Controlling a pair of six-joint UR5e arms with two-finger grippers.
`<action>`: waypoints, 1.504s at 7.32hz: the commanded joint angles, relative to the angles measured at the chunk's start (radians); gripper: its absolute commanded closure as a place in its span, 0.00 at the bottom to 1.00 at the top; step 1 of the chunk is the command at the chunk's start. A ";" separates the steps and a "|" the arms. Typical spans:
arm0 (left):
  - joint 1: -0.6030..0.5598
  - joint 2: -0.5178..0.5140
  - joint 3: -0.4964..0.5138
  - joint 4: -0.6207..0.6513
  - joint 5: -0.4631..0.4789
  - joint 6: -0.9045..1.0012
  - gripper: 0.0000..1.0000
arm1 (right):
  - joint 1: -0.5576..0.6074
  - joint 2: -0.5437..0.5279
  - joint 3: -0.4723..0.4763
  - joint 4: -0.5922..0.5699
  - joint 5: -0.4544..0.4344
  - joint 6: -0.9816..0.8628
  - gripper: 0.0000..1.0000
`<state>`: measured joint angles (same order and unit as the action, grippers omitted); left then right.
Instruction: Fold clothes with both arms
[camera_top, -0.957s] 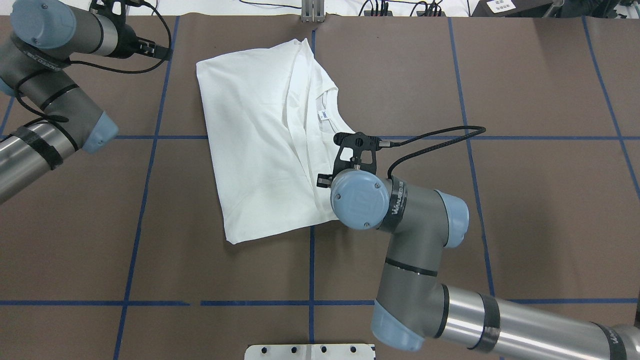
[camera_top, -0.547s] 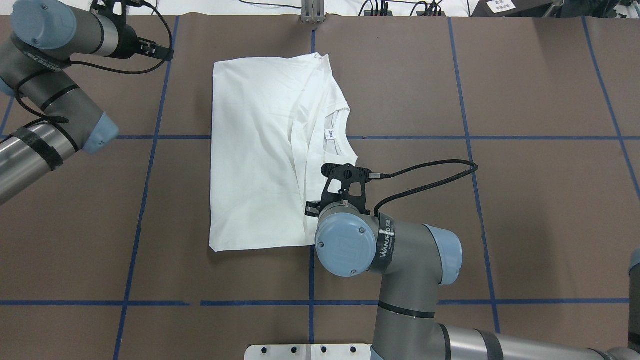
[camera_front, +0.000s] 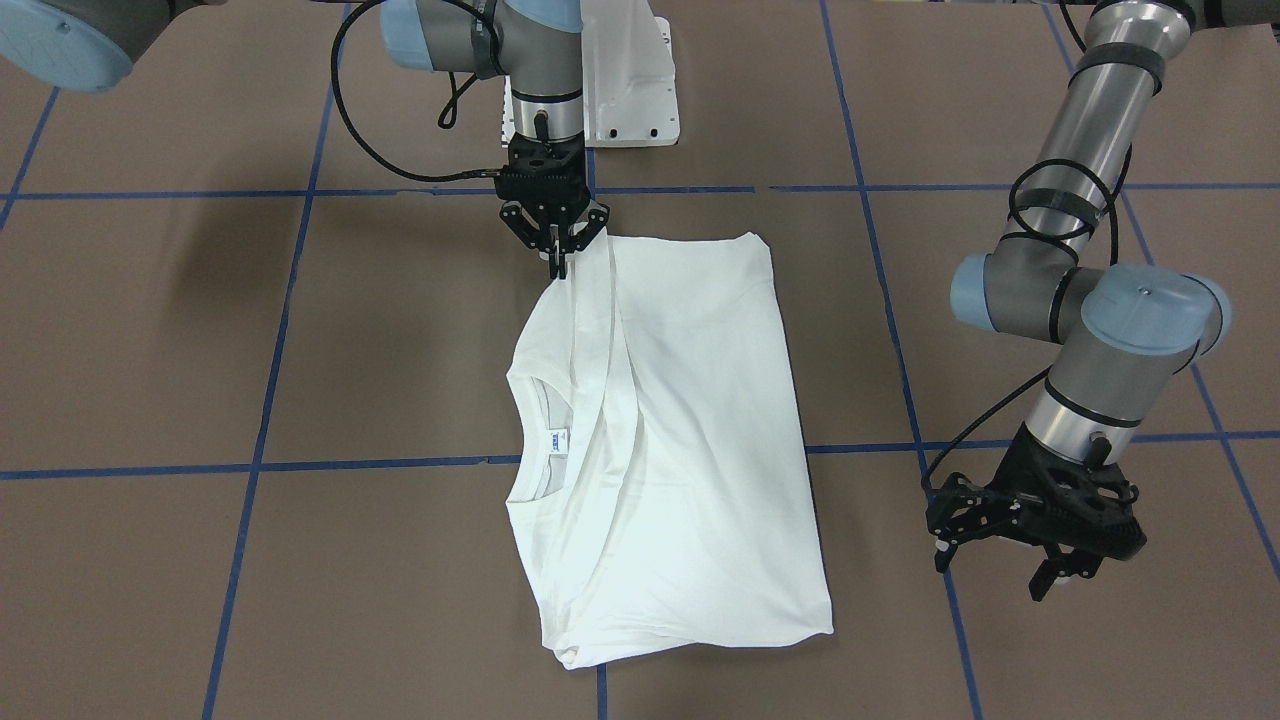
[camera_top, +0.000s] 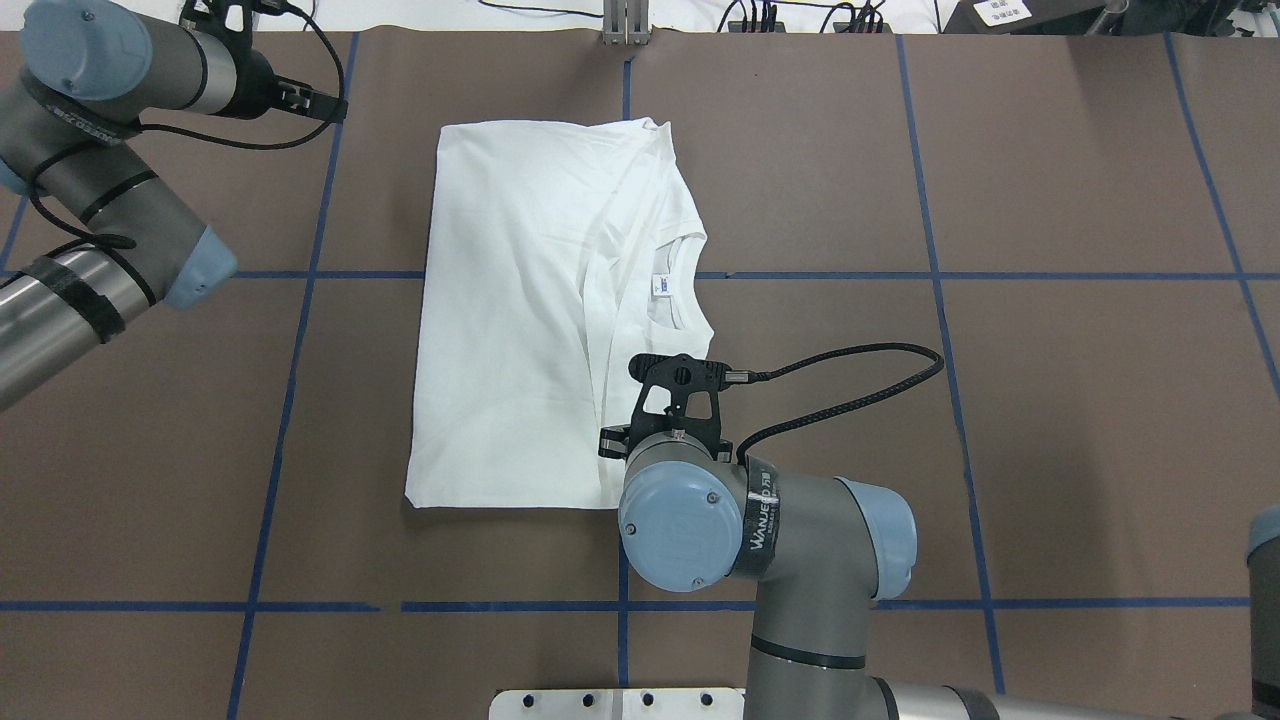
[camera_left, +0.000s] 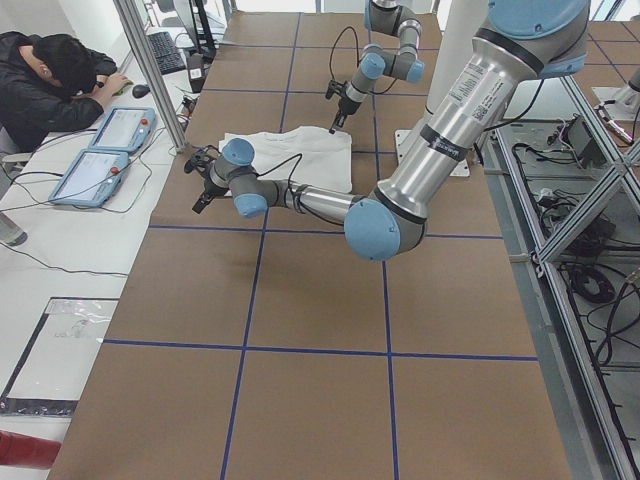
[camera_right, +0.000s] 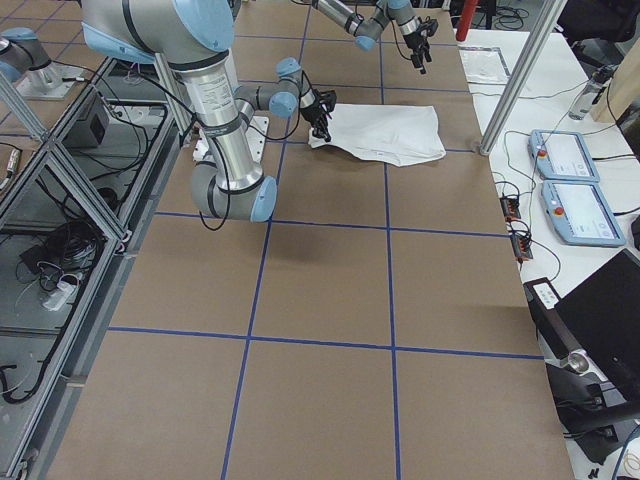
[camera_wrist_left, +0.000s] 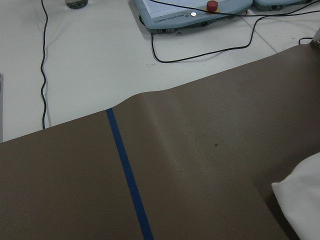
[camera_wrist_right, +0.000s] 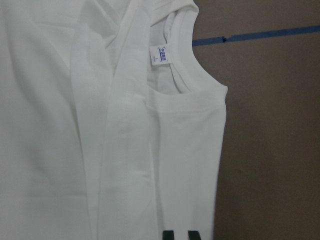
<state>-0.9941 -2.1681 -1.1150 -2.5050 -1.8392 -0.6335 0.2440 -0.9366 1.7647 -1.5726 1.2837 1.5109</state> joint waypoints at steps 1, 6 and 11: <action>0.000 -0.001 -0.002 0.000 0.000 0.000 0.00 | 0.094 0.034 -0.007 -0.042 0.038 -0.128 0.00; 0.002 0.027 -0.042 0.002 0.000 0.000 0.00 | 0.219 0.405 -0.504 -0.049 0.102 -0.178 0.07; 0.002 0.033 -0.046 0.002 -0.002 0.000 0.00 | 0.192 0.463 -0.630 -0.049 0.115 -0.222 0.07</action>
<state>-0.9925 -2.1351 -1.1607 -2.5035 -1.8402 -0.6335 0.4475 -0.4822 1.1450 -1.6214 1.3929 1.2932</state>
